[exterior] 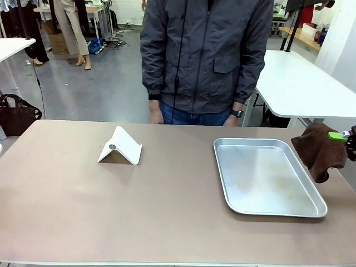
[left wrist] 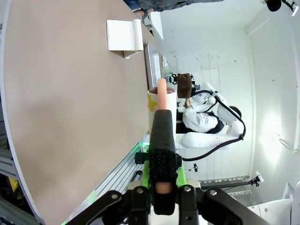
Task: Clean the surface of the table.
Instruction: Clean the area not pointed to by the person, then return the Lint Roller and towel to their original positions.
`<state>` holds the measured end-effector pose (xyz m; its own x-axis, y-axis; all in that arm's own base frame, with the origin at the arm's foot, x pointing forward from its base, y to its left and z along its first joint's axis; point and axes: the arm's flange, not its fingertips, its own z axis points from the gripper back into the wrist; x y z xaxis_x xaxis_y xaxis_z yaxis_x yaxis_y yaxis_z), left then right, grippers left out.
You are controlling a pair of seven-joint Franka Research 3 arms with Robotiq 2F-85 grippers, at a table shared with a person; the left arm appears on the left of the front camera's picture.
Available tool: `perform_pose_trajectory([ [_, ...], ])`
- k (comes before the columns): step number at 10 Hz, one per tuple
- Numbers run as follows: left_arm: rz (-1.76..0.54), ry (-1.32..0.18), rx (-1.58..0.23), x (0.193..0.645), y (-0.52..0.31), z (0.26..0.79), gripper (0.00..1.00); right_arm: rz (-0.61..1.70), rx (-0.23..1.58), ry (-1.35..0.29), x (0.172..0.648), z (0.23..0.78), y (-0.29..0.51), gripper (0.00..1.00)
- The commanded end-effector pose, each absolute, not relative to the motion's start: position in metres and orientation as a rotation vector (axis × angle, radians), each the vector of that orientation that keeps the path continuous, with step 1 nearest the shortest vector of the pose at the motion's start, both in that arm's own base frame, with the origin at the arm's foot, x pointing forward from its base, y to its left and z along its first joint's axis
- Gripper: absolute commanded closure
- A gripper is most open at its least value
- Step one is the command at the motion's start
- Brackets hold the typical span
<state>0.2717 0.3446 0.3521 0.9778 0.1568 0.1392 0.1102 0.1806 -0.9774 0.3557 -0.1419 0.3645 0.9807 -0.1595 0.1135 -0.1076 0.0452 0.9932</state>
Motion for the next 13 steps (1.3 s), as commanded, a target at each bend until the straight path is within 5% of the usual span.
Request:
perform_pose_trajectory([
  [1, 0.045, -0.225, -1.396, 0.272, 0.346, 0.357, 0.78, -0.035, 1.548, -0.226, 0.355, 0.370, -0.142, 0.91],
  [10, 0.034, -0.226, -1.390, 0.272, 0.345, 0.353, 0.78, -0.100, 1.471, -0.215, 0.348, 0.367, -0.141, 0.91],
  [13, -0.131, -0.130, -1.318, 0.290, 0.277, 0.414, 0.78, 0.153, 1.464, -0.148, 0.379, 0.398, -0.049, 0.91],
])
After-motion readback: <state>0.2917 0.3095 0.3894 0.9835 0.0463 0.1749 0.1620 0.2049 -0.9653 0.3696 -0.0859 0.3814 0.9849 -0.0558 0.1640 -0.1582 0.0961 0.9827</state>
